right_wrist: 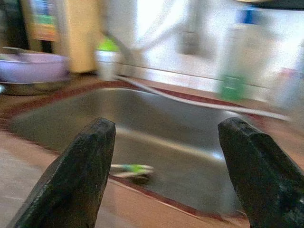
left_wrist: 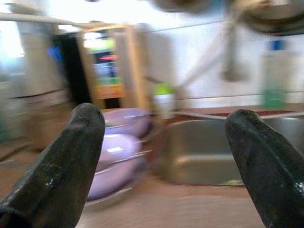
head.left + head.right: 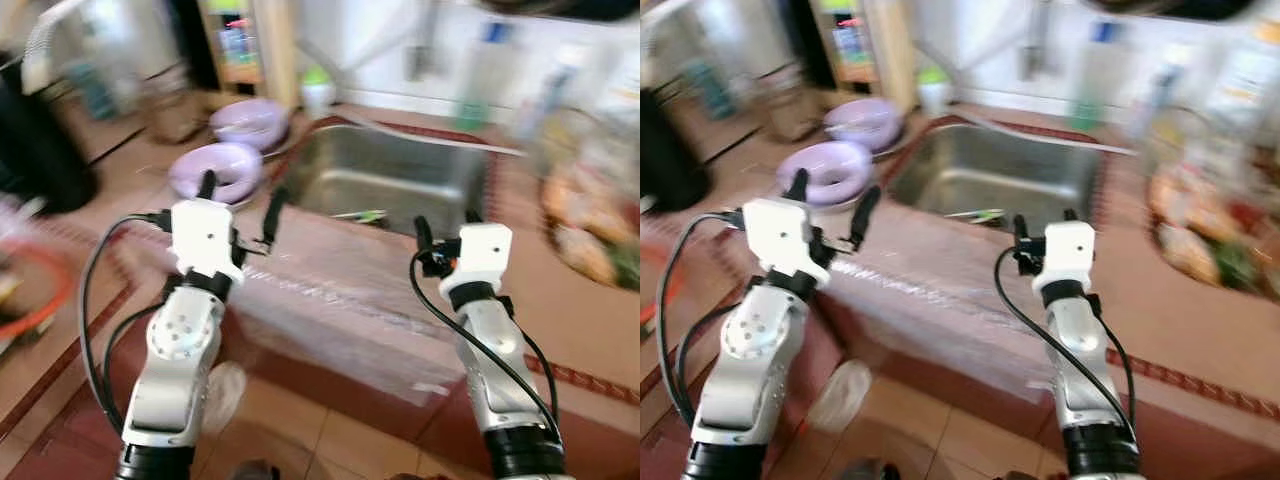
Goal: Kitchen organization
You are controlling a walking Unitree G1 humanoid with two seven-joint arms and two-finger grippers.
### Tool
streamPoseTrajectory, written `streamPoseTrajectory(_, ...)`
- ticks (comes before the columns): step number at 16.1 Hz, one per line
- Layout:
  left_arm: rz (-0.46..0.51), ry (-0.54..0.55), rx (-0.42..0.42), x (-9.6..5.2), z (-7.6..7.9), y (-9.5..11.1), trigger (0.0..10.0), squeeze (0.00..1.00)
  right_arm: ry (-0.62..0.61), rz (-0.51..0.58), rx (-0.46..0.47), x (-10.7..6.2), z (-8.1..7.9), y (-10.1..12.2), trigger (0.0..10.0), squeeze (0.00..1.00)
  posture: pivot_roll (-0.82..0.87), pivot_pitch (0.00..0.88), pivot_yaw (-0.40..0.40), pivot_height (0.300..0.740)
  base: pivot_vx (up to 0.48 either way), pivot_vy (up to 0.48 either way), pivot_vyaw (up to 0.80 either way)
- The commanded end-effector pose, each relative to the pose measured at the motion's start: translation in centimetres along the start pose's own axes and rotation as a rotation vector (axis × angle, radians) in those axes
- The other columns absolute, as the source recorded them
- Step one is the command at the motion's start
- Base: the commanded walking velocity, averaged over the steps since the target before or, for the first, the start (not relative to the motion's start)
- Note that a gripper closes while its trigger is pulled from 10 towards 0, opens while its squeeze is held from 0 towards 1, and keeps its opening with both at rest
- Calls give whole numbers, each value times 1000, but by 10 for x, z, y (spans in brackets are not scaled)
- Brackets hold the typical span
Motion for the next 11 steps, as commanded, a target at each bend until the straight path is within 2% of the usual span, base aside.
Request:
streamPoseTrajectory(1,4,20,18,0,-7,2,10000,0,18,31,19,3,-7,8,10000,0,-6,0,62,740,0,0,413)
streamPoseTrajectory(6,-10,-15,-14,-4,-4,-1,10000,0,24,32,47,2,-8,8,10000,0,-5,0,56,740,0,0,0)
streamPoseTrajectory(9,-8,-18,-22,-4,-4,-1,10000,0,64,42,33,0,-14,9,10000,0,-4,0,54,740,269,0,0)
streamPoseTrajectory(11,-6,-26,-29,-4,-3,0,10000,0,71,46,39,0,-16,9,10000,0,-1,0,53,740,302,0,722)
Point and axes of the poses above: a point about 5 cm out from each wrist's last joint towards the gripper, its own x axis pointing out of the wrist towards the gripper, its own y axis along the axis of the wrist's last joint, z = x × y, the point moved 4 cm from there along x, pointing out of the wrist towards the gripper, and after that the axes turned 6 degrees about -x, right-handed, at the moved point
